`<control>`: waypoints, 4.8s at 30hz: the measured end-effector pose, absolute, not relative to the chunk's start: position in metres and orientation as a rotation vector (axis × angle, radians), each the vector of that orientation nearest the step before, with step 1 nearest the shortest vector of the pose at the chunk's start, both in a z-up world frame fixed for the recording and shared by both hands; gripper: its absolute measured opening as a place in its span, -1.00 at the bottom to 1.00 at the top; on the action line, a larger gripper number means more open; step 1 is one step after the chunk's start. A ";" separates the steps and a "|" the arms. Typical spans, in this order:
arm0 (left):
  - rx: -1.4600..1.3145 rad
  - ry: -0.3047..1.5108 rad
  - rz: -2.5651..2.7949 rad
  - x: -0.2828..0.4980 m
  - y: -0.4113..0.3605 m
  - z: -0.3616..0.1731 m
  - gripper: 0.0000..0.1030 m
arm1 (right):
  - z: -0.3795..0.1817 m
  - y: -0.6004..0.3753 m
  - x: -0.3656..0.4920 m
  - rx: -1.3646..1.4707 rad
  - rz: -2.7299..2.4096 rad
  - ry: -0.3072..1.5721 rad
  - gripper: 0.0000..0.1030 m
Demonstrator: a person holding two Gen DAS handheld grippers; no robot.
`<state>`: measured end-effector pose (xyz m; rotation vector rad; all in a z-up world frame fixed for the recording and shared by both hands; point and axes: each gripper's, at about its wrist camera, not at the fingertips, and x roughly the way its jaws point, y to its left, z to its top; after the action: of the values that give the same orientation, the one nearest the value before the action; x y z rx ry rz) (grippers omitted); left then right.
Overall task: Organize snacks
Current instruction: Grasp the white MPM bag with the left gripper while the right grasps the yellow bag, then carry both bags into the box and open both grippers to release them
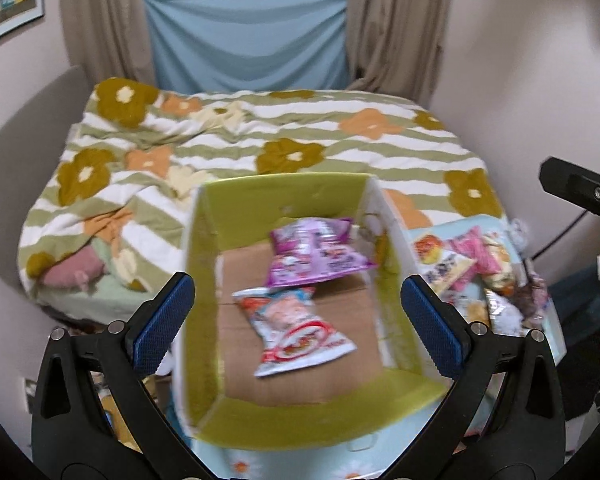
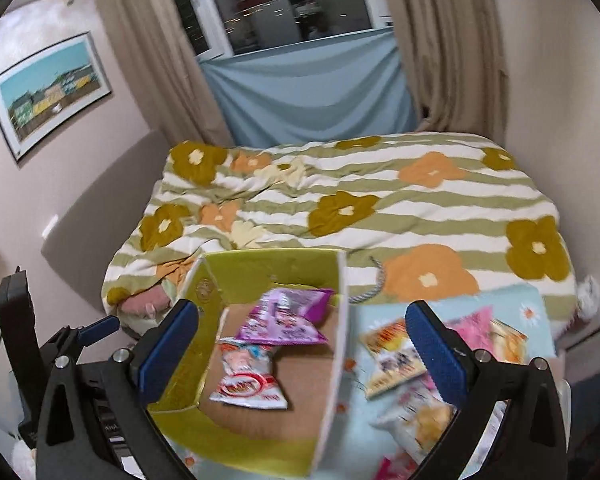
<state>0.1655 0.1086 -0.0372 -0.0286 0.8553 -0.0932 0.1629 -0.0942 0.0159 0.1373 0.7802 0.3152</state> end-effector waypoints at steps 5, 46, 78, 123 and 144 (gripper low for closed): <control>-0.012 0.869 -0.158 0.155 0.066 -0.042 1.00 | 0.019 -0.157 0.132 0.156 0.214 0.772 1.00; 0.461 1.141 -0.763 0.066 -0.246 -0.198 1.00 | -0.180 -0.398 0.061 0.276 0.178 1.124 1.00; 0.403 1.230 -0.825 0.080 -0.244 -0.240 0.24 | -0.233 -0.381 0.067 0.236 0.208 1.240 -0.11; 0.086 0.927 -0.257 0.106 -0.009 -0.067 0.24 | -0.066 -0.219 0.105 0.136 0.505 0.971 -0.36; -0.046 1.017 -0.076 0.251 0.157 -0.118 0.25 | -0.080 -0.036 0.201 0.114 0.515 1.005 -0.36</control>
<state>0.2507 0.1567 -0.1180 -0.0462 1.0166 -0.0764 0.2009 -0.0362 -0.0799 0.1142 1.0047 0.5148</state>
